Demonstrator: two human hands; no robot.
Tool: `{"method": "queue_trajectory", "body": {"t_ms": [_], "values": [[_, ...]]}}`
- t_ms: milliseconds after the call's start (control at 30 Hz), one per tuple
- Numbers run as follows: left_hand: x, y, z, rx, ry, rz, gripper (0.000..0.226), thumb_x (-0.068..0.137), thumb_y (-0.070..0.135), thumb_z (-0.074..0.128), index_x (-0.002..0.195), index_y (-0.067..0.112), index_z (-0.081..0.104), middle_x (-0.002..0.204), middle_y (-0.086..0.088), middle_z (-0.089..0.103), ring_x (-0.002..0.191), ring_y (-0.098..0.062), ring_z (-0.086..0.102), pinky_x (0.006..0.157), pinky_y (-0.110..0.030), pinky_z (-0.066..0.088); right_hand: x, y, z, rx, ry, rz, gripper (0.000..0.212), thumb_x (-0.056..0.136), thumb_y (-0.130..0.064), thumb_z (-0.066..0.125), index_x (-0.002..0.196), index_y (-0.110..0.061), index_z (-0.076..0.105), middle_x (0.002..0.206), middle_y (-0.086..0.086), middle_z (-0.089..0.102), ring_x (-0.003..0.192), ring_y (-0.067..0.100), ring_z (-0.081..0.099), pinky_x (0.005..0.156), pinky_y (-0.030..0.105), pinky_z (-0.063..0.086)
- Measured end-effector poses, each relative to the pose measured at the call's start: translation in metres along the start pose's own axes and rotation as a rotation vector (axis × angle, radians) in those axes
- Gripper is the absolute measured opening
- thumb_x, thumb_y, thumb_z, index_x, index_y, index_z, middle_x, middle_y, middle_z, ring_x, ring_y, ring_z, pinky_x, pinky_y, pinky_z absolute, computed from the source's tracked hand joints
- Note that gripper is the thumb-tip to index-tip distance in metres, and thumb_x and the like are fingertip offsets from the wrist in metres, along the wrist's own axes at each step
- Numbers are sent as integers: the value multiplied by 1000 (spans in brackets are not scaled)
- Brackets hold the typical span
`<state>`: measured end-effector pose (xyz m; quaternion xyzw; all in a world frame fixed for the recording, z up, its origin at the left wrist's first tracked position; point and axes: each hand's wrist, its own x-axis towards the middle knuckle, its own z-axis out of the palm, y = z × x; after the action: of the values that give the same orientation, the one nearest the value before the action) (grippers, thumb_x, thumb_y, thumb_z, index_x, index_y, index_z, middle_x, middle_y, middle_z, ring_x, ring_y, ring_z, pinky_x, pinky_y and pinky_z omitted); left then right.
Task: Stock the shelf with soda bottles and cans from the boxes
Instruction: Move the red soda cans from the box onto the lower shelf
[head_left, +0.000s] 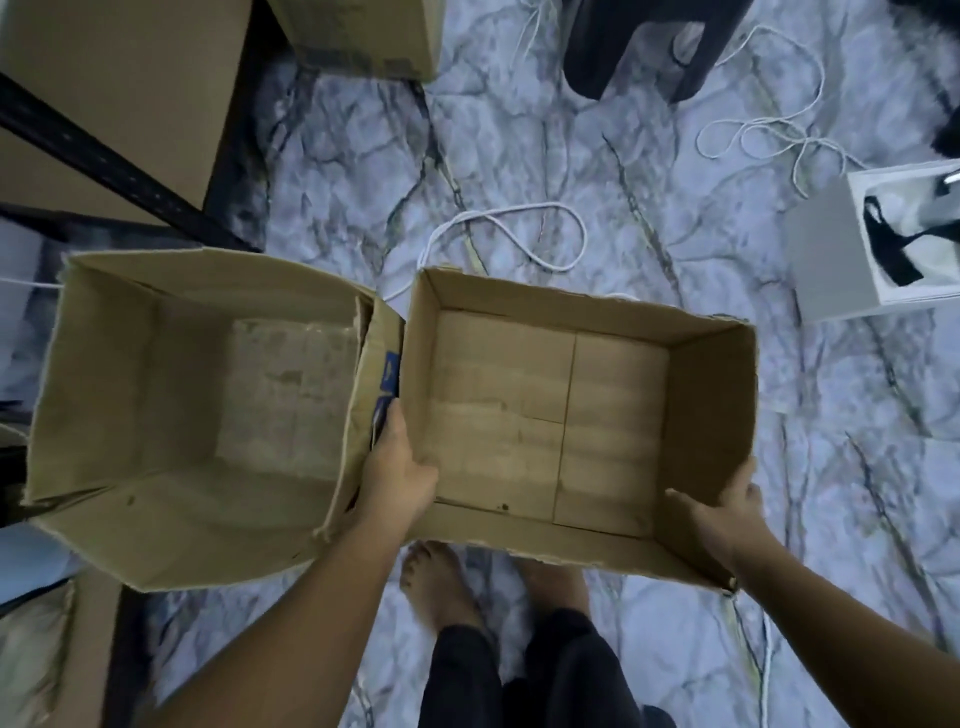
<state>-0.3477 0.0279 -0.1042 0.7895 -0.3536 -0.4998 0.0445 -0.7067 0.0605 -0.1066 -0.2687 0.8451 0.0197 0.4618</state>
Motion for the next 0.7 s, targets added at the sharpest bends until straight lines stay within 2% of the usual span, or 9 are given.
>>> {"method": "queue_trajectory", "body": {"t_ms": [133, 200, 300, 433, 467, 533, 600, 667, 700], "values": [[-41, -3, -25, -158, 89, 134, 64, 98, 12, 56, 153, 39, 37, 138, 8, 59, 117, -10, 62, 100, -37, 53, -31, -36, 14, -151, -49, -83, 94, 91, -49, 69, 162, -36, 8, 168, 13, -1, 154, 39, 5, 125, 52, 13], [-66, -2, -36, -198, 245, 180, 45, 98, 6, 54, 135, 32, 58, 121, 14, 62, 105, -1, 62, 91, -24, 54, -45, -52, 24, -263, -136, -221, 81, 92, -44, 68, 159, -38, 22, 168, 10, 10, 153, 37, 11, 123, 52, 19], [-90, -19, -58, -229, 413, 170, 38, 98, 9, 55, 126, 35, 59, 120, 13, 58, 106, 0, 58, 76, -6, 43, -65, -91, 58, -356, -314, -420, 68, 95, -38, 65, 154, -40, 31, 163, 3, 26, 145, 27, 34, 116, 42, 34], [-88, -78, -58, 24, 292, 121, 60, 102, 52, 50, 155, 30, 34, 143, 8, 46, 127, -12, 48, 96, -33, 46, -85, -150, 129, -119, -490, -288, 55, 102, -43, 56, 153, -39, 37, 152, -3, 43, 120, 14, 51, 91, 28, 47], [-85, -92, -54, 142, 259, 134, 64, 102, 58, 45, 156, 27, 33, 142, 3, 51, 125, -18, 52, 99, -40, 46, -88, -160, 148, -35, -528, -225, 52, 103, -45, 52, 153, -39, 37, 154, -2, 43, 122, 17, 51, 94, 31, 47], [-79, -113, -41, 367, 250, 200, 57, 103, 56, 37, 147, 21, 43, 121, -1, 67, 105, -25, 63, 91, -45, 47, -92, -175, 182, 116, -593, -115, 50, 106, -48, 42, 155, -43, 30, 162, -1, 34, 136, 28, 44, 110, 46, 39], [-73, -121, -32, 496, 335, 247, 39, 104, 46, 35, 132, 22, 49, 93, 2, 72, 84, -25, 64, 78, -43, 45, -95, -183, 209, 188, -659, -25, 49, 108, -49, 33, 156, -50, 23, 165, -3, 26, 144, 38, 36, 115, 55, 32], [-71, -116, -30, 506, 374, 246, 29, 103, 38, 37, 126, 27, 52, 83, 7, 71, 80, -25, 62, 77, -43, 43, -106, -187, 225, 251, -719, 41, 41, 108, -51, 29, 148, -49, 37, 152, -3, 46, 135, 43, 47, 105, 56, 38], [-71, -113, -30, 494, 383, 234, 30, 101, 37, 36, 125, 29, 53, 84, 8, 71, 81, -24, 62, 79, -44, 42, -113, -188, 230, 280, -738, 66, 33, 109, -49, 29, 136, -48, 48, 130, -4, 63, 123, 42, 58, 99, 56, 45]]}}
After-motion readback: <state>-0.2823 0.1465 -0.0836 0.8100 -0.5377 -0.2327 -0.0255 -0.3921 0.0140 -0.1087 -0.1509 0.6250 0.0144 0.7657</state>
